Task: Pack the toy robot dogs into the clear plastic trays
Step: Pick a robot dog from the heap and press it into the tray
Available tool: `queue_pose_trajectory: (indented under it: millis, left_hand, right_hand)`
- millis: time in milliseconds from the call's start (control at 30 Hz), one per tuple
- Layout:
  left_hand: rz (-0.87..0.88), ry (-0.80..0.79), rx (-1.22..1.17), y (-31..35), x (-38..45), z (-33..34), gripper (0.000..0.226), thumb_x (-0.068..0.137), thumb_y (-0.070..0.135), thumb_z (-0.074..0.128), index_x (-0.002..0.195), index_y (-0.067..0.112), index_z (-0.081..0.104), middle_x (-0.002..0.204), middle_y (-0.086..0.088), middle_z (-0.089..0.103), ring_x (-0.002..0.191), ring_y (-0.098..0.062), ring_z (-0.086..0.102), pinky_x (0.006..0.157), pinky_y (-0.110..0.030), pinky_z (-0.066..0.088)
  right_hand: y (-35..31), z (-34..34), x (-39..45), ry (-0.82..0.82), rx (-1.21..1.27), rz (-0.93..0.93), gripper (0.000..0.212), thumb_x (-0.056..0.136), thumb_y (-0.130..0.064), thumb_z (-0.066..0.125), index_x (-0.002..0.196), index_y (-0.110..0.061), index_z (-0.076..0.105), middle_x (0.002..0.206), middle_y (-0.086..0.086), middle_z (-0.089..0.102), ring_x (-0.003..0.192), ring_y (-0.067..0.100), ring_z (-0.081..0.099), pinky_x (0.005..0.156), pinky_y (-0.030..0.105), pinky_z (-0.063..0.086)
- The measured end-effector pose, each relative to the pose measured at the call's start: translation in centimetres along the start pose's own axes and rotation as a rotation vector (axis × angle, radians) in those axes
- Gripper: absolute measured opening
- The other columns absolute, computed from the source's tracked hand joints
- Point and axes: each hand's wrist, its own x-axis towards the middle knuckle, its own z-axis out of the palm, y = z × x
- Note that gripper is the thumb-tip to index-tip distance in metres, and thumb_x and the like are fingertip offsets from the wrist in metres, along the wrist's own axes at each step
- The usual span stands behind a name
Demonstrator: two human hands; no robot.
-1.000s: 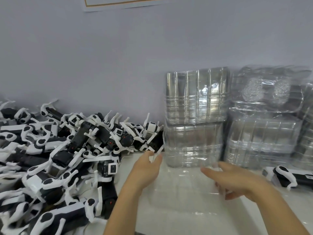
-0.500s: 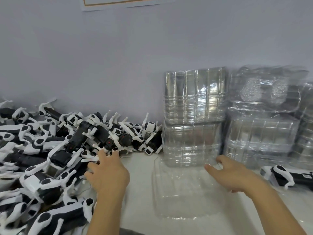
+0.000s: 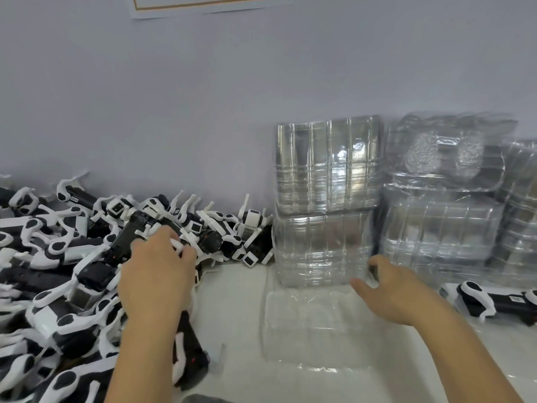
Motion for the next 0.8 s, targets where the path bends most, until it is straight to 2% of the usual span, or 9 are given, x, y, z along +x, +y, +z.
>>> queue_pose_trajectory:
  millis: [133,200,267,400,467,533,600,667,800]
  left_hand:
    - [0.145,0.151,-0.089,0.8,0.2,-2.1,0.028,0.097,0.04,0.053,0.11,0.016,0.057,0.106,-0.017,0.056,0.087,-0.039,0.053,0.071,-0.041,0.036]
    - [0.202,0.215,-0.198,1.5,0.2,-3.0,0.03,0.097,0.046,0.051,0.107,0.018,0.055,0.097,-0.009,0.061,0.085,-0.033,0.054,0.071,-0.039,0.037]
    - [0.2,0.185,-0.401,2.4,0.0,-3.3,0.028,0.096,0.049,0.051,0.101,0.022,0.056,0.082,-0.001,0.065,0.079,-0.025,0.06,0.066,-0.037,0.041]
    - [0.032,-0.13,-0.796,4.5,-1.0,-1.0,0.03,0.099,0.044,0.052,0.087,0.019,0.063,0.074,-0.001,0.066,0.061,-0.01,0.063,0.055,-0.029,0.046]
    - [-0.063,-0.374,-0.979,5.3,-1.8,0.9,0.036,0.101,0.04,0.052,0.084,0.009,0.059,0.065,-0.01,0.062,0.05,-0.02,0.06,0.047,-0.028,0.044]
    - [-0.131,-0.556,-1.1,6.2,-2.6,2.4,0.038,0.103,0.039,0.049,0.089,0.005,0.06,0.059,-0.015,0.057,0.044,-0.025,0.055,0.042,-0.027,0.04]
    - [-0.174,-0.621,-1.119,6.7,-3.1,3.5,0.04,0.102,0.042,0.049,0.091,0.005,0.061,0.057,-0.013,0.057,0.041,-0.026,0.053,0.038,-0.025,0.037]
    - [-0.158,-0.657,-1.094,7.0,-3.5,4.1,0.044,0.103,0.045,0.048,0.093,0.004,0.062,0.056,-0.011,0.059,0.042,-0.026,0.055,0.038,-0.024,0.038]
    - [-0.126,-0.779,-1.061,7.4,-4.1,4.6,0.051,0.102,0.052,0.046,0.098,0.004,0.062,0.06,-0.01,0.064,0.047,-0.026,0.059,0.041,-0.026,0.044]
  right_hand:
    - [-0.7,-1.1,-0.7,0.128,-0.02,-0.002,0.061,0.098,-0.059,0.043,0.145,-0.02,0.034,0.135,0.008,0.053,0.114,0.027,0.052,0.09,0.038,0.045]
    - [-1.1,-1.4,-1.0,0.219,-0.004,-0.053,0.06,0.098,-0.058,0.045,0.145,-0.023,0.033,0.136,0.01,0.049,0.121,0.03,0.05,0.099,0.043,0.045]
    - [-1.9,-1.5,-1.4,0.321,0.127,-0.216,0.061,0.097,-0.053,0.051,0.149,-0.03,0.029,0.142,0.006,0.042,0.128,0.026,0.046,0.105,0.042,0.043]
    - [-4.5,-1.4,-2.8,0.361,0.428,-0.669,0.075,0.09,-0.039,0.069,0.146,-0.058,0.023,0.154,-0.025,0.023,0.141,-0.002,0.027,0.111,0.027,0.024]
    - [-5.4,-0.8,-3.1,0.305,0.458,-0.792,0.078,0.088,-0.036,0.072,0.143,-0.063,0.025,0.155,-0.033,0.017,0.145,-0.007,0.018,0.111,0.024,0.019]
    - [-5.7,0.1,-2.7,0.321,0.395,-0.811,0.069,0.088,-0.033,0.072,0.142,-0.057,0.036,0.149,-0.033,0.026,0.141,-0.004,0.027,0.114,0.027,0.026]
    - [-5.7,0.5,-2.2,0.41,0.334,-0.753,0.053,0.09,-0.03,0.07,0.136,-0.047,0.049,0.133,-0.028,0.044,0.126,0.001,0.044,0.11,0.034,0.037]
    - [-5.3,0.4,-1.8,0.495,0.202,-0.689,0.045,0.091,-0.034,0.068,0.132,-0.046,0.052,0.123,-0.027,0.052,0.118,0.005,0.048,0.103,0.035,0.036]
    - [-4.6,0.1,-1.4,0.38,0.207,-0.681,0.04,0.085,-0.04,0.074,0.12,-0.046,0.055,0.104,-0.023,0.059,0.1,0.003,0.055,0.09,0.035,0.047]
